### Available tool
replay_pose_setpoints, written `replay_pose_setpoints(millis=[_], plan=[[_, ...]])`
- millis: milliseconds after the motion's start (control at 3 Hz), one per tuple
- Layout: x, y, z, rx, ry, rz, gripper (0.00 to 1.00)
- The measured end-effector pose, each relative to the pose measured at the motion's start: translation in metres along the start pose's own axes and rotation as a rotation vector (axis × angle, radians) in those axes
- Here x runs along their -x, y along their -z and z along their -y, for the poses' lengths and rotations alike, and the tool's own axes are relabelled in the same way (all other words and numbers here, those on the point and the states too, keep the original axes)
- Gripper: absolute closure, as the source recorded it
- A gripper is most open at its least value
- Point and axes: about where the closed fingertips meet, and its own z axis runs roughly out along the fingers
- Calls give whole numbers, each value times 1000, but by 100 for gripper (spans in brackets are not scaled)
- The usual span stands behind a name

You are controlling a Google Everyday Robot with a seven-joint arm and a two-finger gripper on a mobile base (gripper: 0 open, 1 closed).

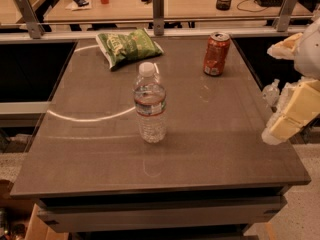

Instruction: Move water bottle near coke can

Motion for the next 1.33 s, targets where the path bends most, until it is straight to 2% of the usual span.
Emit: replay_pose_setpoints(millis=[667,1000,1333], plan=[[19,-23,-33,22,-17,316,0],[27,-31,-47,17,-38,413,0],[33,-41,-61,-17,-122,484,0]])
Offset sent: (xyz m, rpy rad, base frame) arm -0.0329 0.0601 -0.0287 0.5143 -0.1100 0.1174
